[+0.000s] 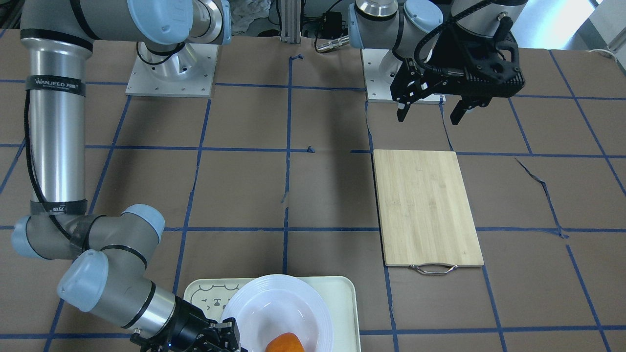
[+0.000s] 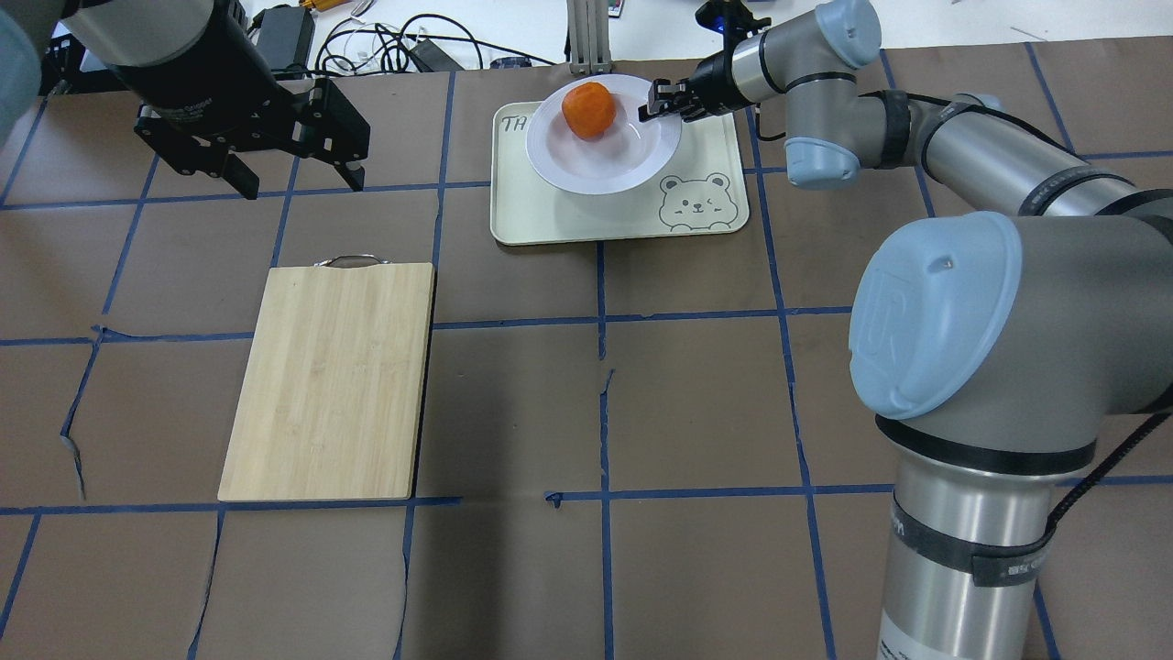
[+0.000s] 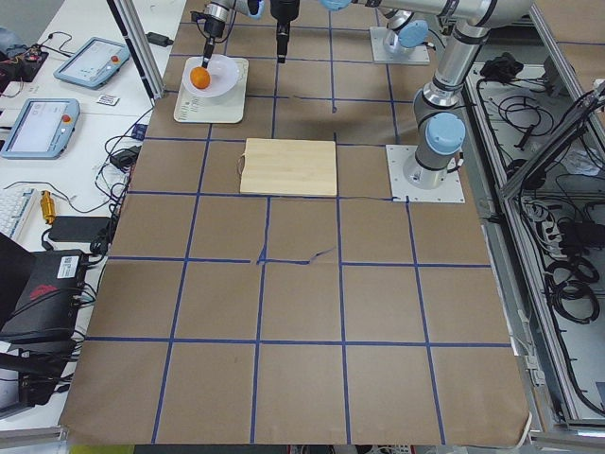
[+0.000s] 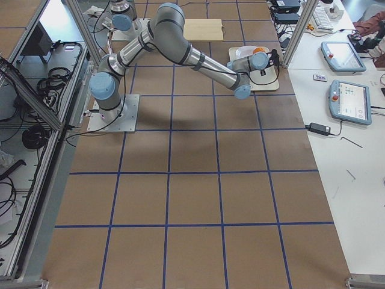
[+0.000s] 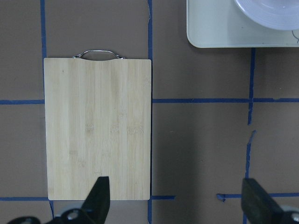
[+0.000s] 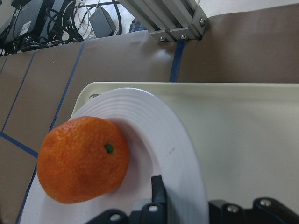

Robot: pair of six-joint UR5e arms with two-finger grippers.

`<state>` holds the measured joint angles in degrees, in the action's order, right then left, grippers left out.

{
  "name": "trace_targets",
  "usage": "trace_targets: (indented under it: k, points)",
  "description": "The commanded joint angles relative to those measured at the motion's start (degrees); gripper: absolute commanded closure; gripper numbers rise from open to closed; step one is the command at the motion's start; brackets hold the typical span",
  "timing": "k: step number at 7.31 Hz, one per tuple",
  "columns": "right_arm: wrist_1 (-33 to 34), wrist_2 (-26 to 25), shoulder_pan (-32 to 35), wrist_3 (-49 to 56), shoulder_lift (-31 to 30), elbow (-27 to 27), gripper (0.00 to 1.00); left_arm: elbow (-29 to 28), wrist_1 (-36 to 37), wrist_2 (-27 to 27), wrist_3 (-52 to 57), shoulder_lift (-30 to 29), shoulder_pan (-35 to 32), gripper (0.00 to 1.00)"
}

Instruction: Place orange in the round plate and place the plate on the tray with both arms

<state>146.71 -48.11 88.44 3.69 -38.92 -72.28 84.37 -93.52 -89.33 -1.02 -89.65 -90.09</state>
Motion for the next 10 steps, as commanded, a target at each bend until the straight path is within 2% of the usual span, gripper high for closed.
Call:
trace_targets:
  k: [1, 2, 3, 4, 5, 6, 7, 10]
  points:
    - [0.1, -1.1, 0.0, 0.0, 0.9, 0.0, 1.0, 0.0, 0.0, -0.1, 0.0, 0.0, 0.0, 0.0]
    - [0.1, -2.7, 0.0, -0.1, 0.8, 0.0, 0.81, 0.0, 0.0, 0.0, 0.0, 0.0, 0.0, 0.0]
    - [0.0, -3.7, 0.0, -0.2, 0.8, 0.0, 0.38, 0.0, 0.0, 0.0, 0.0, 0.0, 0.0, 0.0]
    - [0.0, -3.7, 0.0, -0.5, 0.7, 0.0, 0.14, 0.0, 0.0, 0.0, 0.0, 0.0, 0.0, 0.0]
    - [-0.1, -3.9, 0.0, -0.9, 0.1, 0.2, 0.0, 0.0, 0.0, 0.0, 0.0, 0.0, 0.0, 0.0]
    - [-0.1, -4.6, 0.0, -3.7, -1.5, 0.2, 0.0, 0.0, 0.0, 0.0, 0.0, -0.1, 0.0, 0.0]
    - [-1.0, -11.2, 0.0, -4.6, -4.1, 0.1, 0.0, 0.0, 0.0, 0.0, 0.0, 0.0, 0.0, 0.0]
    - [-34.0, -27.2, 0.0, -4.6, -19.6, -0.3, 0.0, 0.0, 0.0, 0.2, -0.3, 0.0, 0.0, 0.0]
